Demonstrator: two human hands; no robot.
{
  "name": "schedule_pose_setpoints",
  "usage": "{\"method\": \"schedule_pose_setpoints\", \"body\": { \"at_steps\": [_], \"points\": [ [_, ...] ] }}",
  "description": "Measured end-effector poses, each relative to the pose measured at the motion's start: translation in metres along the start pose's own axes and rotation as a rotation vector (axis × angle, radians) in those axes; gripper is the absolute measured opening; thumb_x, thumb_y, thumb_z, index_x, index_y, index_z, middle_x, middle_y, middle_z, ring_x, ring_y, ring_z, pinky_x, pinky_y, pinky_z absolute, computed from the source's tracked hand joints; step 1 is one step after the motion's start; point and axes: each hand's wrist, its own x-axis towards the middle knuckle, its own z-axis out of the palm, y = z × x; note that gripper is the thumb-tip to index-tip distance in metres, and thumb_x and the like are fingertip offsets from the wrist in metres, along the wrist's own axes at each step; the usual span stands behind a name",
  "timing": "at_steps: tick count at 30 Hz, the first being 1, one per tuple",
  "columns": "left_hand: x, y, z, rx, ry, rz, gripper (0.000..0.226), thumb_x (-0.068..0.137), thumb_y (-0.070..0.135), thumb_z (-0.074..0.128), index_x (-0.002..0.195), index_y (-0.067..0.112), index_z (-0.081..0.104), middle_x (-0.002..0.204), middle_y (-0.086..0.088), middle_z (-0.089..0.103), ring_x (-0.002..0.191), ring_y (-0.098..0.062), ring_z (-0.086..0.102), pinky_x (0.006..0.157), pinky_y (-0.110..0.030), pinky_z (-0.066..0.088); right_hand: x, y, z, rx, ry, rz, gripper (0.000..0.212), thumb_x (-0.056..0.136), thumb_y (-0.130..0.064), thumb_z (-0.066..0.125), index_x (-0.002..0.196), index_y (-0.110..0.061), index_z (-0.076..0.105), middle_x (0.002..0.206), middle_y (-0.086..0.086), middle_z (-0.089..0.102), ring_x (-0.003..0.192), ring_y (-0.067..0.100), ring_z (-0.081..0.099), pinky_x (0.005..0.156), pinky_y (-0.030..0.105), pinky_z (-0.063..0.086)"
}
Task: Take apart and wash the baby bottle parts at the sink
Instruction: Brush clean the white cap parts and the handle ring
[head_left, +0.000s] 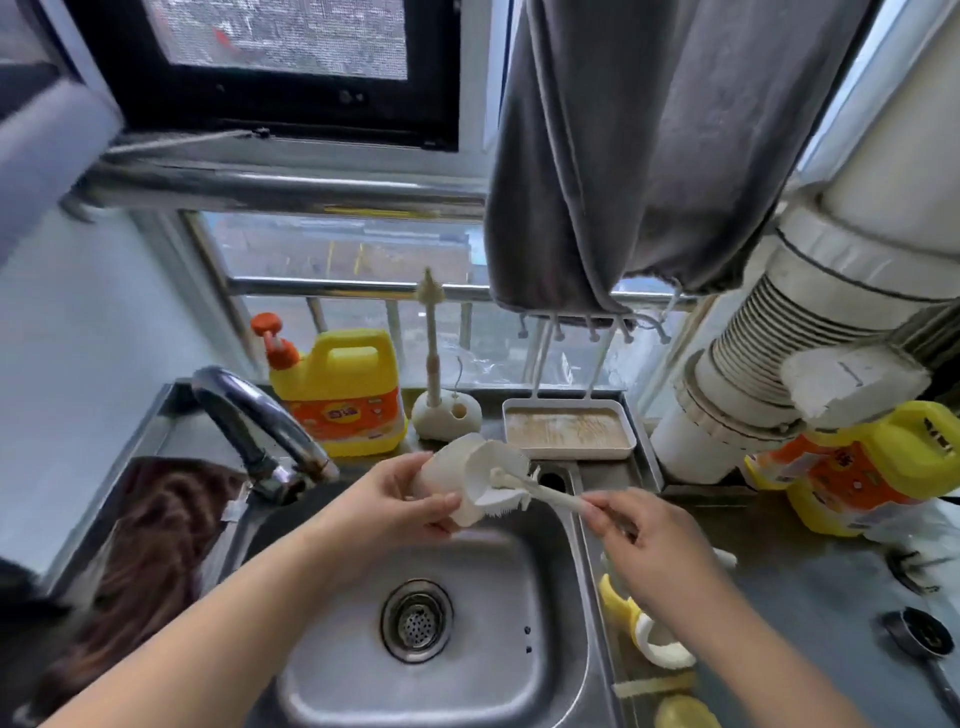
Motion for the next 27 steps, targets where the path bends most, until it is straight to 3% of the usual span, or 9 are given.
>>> {"method": "schedule_pose_setpoints", "body": {
  "at_steps": [4,7,10,14,17,20,23,27],
  "points": [
    [-0.023,0.001,-0.024,0.111,-0.001,0.009,0.039,0.083,0.037,0.069,0.118,0.023,0.061,0.11,-0.004,0.071,0.105,-0.025,0.065,0.098,-0.043,0.046,0.004,-0.025,0.011,0.053,-0.011,-0.026,0.021,0.092,-0.037,0.056,0.104,-0.029,0.07,0.092,-0.008,0.066,0.092,0.01,0.059,0.079,0.024,0.043],
    [-0.036,0.003,-0.036,0.105,-0.033,0.017,0.048,0.07,0.053,0.07,0.113,0.031,0.066,0.114,0.001,0.069,0.111,-0.021,0.061,0.103,-0.043,0.039,0.005,-0.043,0.022,0.092,0.016,-0.082,0.018,0.092,-0.035,0.058,0.101,-0.029,0.072,0.085,-0.008,0.065,0.087,0.01,0.059,0.078,0.026,0.043],
    [-0.046,0.008,-0.048,0.024,-0.057,0.074,0.052,0.065,0.049,0.08,0.11,0.026,0.069,0.115,-0.009,0.068,0.11,-0.023,0.061,0.104,-0.045,0.042,0.001,-0.054,0.026,0.065,-0.074,-0.148,0.014,0.091,-0.035,0.059,0.097,-0.034,0.072,0.076,-0.007,0.061,0.079,0.006,0.054,0.069,0.019,0.039],
    [-0.056,0.014,-0.06,0.036,-0.134,0.087,0.059,0.062,0.053,0.081,0.11,0.021,0.069,0.116,-0.014,0.067,0.111,-0.026,0.062,0.102,-0.043,0.045,0.005,-0.056,0.009,0.071,-0.046,-0.093,0.015,0.091,-0.035,0.058,0.098,-0.034,0.072,0.08,-0.006,0.065,0.078,0.007,0.057,0.071,0.026,0.043],
    [-0.057,0.018,-0.058,0.01,-0.191,0.083,0.056,0.06,0.053,0.082,0.109,0.027,0.071,0.112,-0.006,0.07,0.108,-0.019,0.064,0.094,-0.032,0.051,0.009,-0.069,0.011,0.131,0.008,-0.144,0.015,0.091,-0.033,0.058,0.098,-0.032,0.072,0.084,-0.007,0.069,0.081,0.006,0.059,0.075,0.025,0.045],
    [-0.057,0.021,-0.058,0.017,-0.219,0.103,0.052,0.06,0.054,0.082,0.106,0.03,0.072,0.107,0.0,0.071,0.102,-0.012,0.066,0.085,-0.024,0.052,0.003,-0.073,0.017,0.117,-0.089,-0.228,0.015,0.09,-0.038,0.058,0.088,-0.051,0.066,0.079,-0.008,0.065,0.081,0.005,0.056,0.072,0.023,0.044],
    [-0.059,0.021,-0.064,-0.002,-0.183,0.105,0.056,0.064,0.053,0.08,0.11,0.024,0.07,0.112,-0.008,0.069,0.105,-0.019,0.064,0.087,-0.028,0.052,0.001,-0.057,0.007,0.041,-0.118,-0.185,0.023,0.087,-0.048,0.056,0.078,-0.069,0.057,0.079,-0.009,0.063,0.08,0.003,0.057,0.07,0.024,0.044],
    [-0.061,0.024,-0.059,0.037,-0.238,0.1,0.043,0.072,0.044,0.077,0.111,0.028,0.069,0.111,-0.004,0.07,0.104,-0.015,0.065,0.087,-0.024,0.05,0.008,-0.059,0.004,0.118,-0.028,-0.168,0.019,0.089,-0.037,0.06,0.086,-0.056,0.063,0.079,-0.01,0.065,0.077,0.002,0.058,0.069,0.025,0.044]
  ]
}}
